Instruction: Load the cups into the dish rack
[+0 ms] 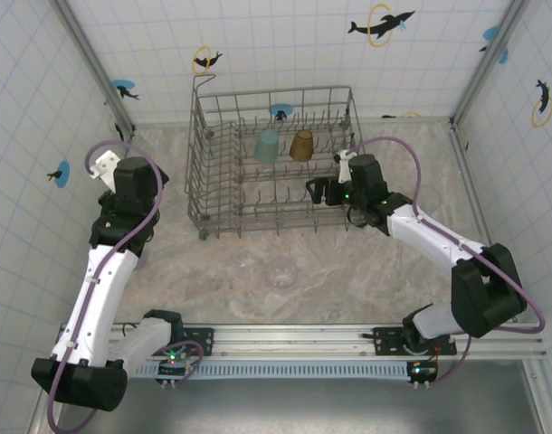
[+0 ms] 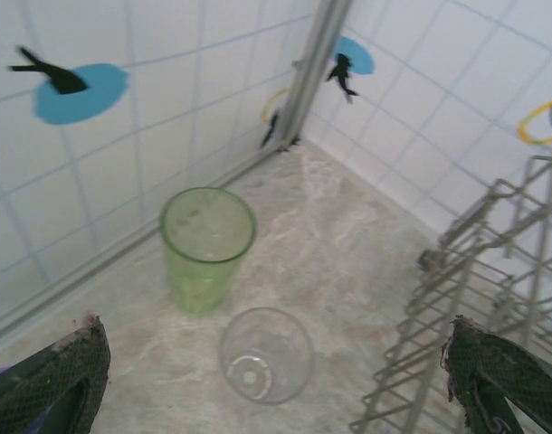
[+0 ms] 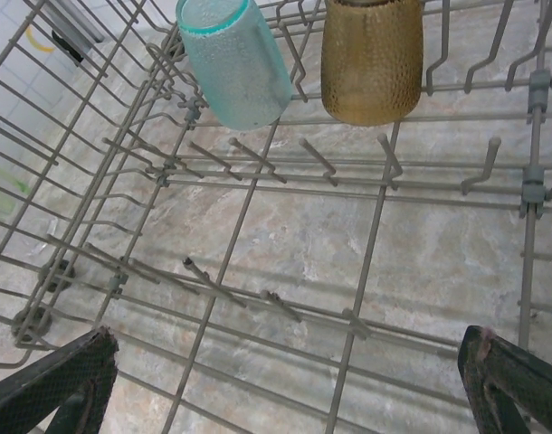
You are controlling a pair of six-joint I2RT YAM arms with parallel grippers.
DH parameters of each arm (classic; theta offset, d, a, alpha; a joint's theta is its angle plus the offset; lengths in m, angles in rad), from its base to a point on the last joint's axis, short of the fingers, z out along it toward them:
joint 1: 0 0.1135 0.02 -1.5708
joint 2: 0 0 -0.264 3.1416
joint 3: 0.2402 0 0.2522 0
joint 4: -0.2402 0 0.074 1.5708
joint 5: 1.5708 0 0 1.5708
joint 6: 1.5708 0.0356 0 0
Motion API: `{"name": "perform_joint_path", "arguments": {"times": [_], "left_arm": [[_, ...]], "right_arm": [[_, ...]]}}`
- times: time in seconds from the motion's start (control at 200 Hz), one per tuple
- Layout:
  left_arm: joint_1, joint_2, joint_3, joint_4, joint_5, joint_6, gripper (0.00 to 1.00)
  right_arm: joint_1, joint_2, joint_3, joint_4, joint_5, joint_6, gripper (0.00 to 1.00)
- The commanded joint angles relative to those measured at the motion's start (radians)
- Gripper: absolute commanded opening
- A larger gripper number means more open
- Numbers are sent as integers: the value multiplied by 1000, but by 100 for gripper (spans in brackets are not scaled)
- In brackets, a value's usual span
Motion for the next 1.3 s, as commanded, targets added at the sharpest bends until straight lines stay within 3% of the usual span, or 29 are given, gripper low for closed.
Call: {"name": "perform_joint_path", "arguments": {"times": [0.0,0.15,0.43,0.846,1.006,1.296], "left_arm": [[6,-3,23,-137,-105,-22,98],[7,-12,-24,-196,-109,-14,98],[39,-46,-179,-152,-59,59,97],[250,25,-241,-48,146,239,97],[320,106,-214,-50,246,223,97],[377,172,-201,-54,295,217,97]], "right_arm": [[14,-40,-12,42,-57,52,100],[50,-63,-10,28,-33,45,100],[63,-76,-9,2,-27,33,100],[73,-135,-87,20,-6,32,100],[72,-158,-108,26,-20,34,100],[72,-173,-103,20,-45,32,100]]}}
